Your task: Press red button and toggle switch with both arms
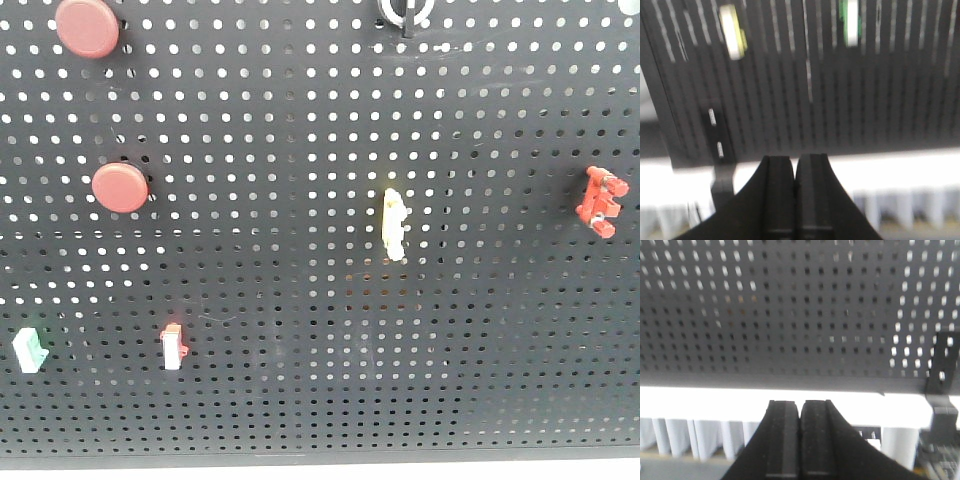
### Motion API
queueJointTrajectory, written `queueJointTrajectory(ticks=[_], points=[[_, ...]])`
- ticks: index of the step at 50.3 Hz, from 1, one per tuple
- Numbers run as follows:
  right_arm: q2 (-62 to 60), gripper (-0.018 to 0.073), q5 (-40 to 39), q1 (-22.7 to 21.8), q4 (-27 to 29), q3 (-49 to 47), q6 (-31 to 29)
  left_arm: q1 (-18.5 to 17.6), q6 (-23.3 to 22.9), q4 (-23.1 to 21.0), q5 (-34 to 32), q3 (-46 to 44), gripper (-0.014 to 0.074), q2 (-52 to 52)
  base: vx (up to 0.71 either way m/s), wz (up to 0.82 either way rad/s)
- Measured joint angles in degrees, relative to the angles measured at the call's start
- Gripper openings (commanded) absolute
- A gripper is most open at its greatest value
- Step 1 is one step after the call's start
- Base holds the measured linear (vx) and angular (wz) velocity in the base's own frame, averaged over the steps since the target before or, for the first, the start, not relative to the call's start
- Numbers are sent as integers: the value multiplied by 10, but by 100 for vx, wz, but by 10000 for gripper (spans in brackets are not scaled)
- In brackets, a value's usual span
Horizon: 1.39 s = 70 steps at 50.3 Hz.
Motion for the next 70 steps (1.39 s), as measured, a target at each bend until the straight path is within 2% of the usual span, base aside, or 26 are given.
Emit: queueJointTrajectory(ticks=[11,16,22,25,31,39,46,56,61,66,70], points=[[0,-3,-99,0,-1,0,-1,0,-2,0,-119,0,1,0,0,0],[0,-3,-81,0,-4,-31,-1,0,-26,1,-149,-2,1,0,0,0],[14,-3,-30,0,-6,-131,-3,0,-49,14,-98,-59,1,0,0,0],[34,-3,-17,0,-8,-179,-10,0,-51,39,-67,-123,1,0,0,0],[102,-3,-7,0,-9,-289,-16,0,-55,60,1,-252,1,18,0,0],[206,-3,-7,0,-9,-422,-17,0,-55,64,64,-428,1,102,0,0],[298,-3,-8,0,-9,-504,-17,0,-55,64,85,-525,1,197,0,0],[387,-3,-19,0,-10,-530,-17,0,-55,62,95,-557,1,310,0,0],[412,-3,-34,0,-10,-530,-18,0,-56,46,99,-557,1,354,0,0],[425,-3,-51,0,-10,-530,-18,-8,-56,16,70,-557,1,388,0,0],[426,-3,-61,0,-11,-530,-19,-29,-56,3,36,-557,1,409,0,0]])
